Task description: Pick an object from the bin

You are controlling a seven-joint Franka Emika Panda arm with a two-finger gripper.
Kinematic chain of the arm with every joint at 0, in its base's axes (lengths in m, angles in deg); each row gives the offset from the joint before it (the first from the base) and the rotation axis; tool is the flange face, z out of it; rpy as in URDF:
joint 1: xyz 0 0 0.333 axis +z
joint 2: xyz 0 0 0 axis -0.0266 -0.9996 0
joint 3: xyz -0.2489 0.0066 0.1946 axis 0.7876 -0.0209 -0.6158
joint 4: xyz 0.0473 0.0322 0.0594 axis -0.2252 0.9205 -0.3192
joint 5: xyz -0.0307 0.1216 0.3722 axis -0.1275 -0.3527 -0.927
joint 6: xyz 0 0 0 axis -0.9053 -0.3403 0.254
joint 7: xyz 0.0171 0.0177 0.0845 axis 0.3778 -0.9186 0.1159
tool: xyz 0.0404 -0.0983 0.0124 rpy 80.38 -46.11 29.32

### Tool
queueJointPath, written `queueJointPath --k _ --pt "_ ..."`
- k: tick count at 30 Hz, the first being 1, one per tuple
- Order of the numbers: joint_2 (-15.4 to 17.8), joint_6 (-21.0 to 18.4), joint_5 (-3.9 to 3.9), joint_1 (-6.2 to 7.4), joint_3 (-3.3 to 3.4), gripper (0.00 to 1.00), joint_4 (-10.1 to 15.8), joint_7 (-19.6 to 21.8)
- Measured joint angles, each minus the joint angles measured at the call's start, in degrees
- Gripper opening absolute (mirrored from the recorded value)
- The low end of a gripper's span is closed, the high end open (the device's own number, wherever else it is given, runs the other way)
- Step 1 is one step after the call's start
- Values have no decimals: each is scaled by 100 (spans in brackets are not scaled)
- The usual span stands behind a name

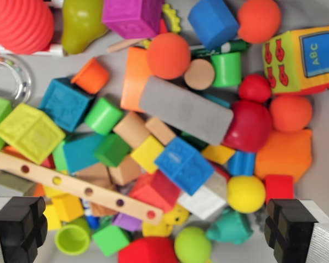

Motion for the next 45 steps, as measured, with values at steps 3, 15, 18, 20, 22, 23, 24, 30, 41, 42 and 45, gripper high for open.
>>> queueJointPath --k 3,15,18,20,22,23,24,30,41,42,45 --pt "-10 26 0 0 11 100 22 73" --pt "-56 160 0 -11 51 100 127 466" --pt "-67 197 0 -16 60 100 160 582" --pt "-81 225 0 -19 69 100 183 676" --pt "-94 248 0 -21 76 100 199 745" --pt "-104 264 0 -22 81 100 209 796" --pt "-112 280 0 -22 87 100 218 840" --pt "-148 374 0 -25 122 100 292 1129" --pt "-246 562 -5 -34 193 100 418 1718" --pt "-256 582 -7 -35 200 100 433 1781" --pt "-290 645 -12 -41 220 100 476 1973"
